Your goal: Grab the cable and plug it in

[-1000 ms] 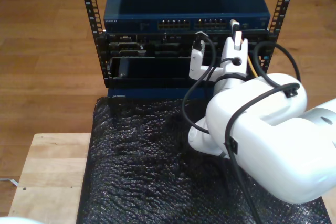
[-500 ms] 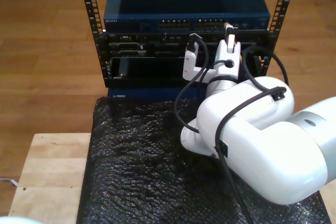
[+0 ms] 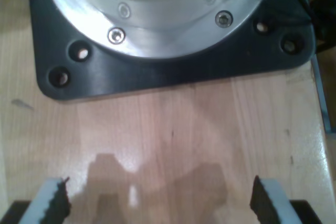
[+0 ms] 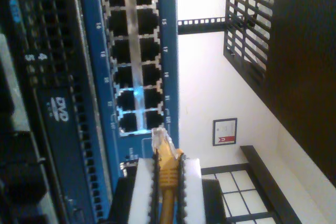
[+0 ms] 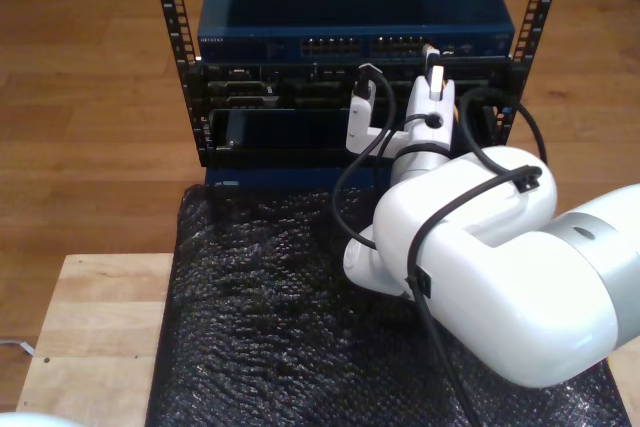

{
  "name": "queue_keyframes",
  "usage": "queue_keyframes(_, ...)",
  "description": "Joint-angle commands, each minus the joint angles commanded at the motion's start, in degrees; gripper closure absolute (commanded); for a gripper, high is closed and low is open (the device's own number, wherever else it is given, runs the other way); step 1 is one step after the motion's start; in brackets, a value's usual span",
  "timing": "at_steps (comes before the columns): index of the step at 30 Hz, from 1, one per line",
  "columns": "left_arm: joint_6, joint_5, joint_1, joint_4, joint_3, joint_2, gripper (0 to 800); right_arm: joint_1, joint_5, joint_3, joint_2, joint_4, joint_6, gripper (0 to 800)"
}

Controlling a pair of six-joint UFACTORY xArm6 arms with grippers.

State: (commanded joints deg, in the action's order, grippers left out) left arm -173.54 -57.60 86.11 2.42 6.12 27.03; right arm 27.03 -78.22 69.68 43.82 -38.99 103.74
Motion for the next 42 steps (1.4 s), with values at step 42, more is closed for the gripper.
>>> queue_keyframes(42, 0.0, 0.0, 0.0, 0.0, 0.0, 0.0, 0, -0.97, 0.79, 4.22, 2.46, 1.76, 0.35, 800)
